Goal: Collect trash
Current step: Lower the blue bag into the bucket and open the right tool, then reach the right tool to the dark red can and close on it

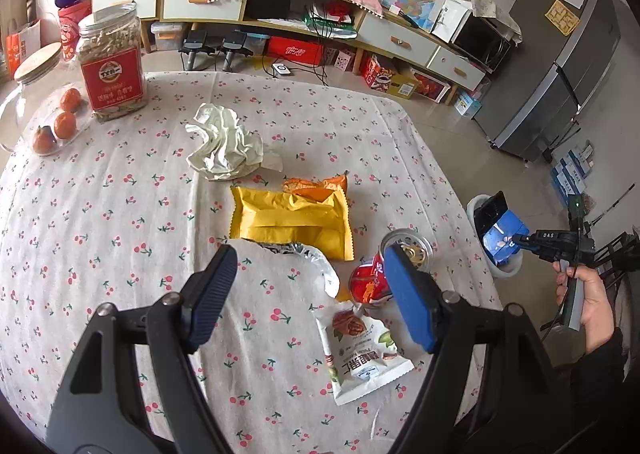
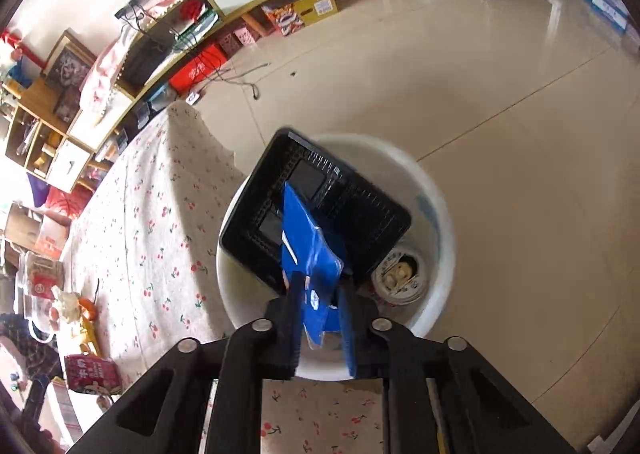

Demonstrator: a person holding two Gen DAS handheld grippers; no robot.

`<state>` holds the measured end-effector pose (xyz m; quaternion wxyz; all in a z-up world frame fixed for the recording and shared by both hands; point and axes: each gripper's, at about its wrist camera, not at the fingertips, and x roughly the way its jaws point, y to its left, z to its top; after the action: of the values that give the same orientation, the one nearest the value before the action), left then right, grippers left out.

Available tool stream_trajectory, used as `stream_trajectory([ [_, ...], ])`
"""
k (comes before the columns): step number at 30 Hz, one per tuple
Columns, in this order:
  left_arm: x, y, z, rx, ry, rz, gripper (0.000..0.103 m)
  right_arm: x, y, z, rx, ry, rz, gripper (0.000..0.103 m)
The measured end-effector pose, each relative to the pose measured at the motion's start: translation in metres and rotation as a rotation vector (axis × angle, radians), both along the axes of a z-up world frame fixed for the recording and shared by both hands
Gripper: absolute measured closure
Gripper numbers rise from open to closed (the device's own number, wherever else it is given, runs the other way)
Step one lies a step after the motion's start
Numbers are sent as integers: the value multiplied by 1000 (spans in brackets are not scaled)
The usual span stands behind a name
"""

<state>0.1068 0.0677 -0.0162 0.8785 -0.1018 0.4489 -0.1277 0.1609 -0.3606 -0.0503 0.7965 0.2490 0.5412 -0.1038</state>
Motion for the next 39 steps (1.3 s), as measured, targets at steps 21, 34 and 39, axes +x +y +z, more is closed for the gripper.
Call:
stream_trajectory([
  [21, 7, 31, -12, 10, 68, 60, 27, 25, 17, -31, -2, 116, -20, 61],
  [34, -1, 19, -9, 117, 75, 19, 8, -8, 49, 37, -127, -53, 41, 39],
  [39, 1, 23, -14, 169, 97, 34, 5, -16, 77, 52, -142, -92, 91, 30],
])
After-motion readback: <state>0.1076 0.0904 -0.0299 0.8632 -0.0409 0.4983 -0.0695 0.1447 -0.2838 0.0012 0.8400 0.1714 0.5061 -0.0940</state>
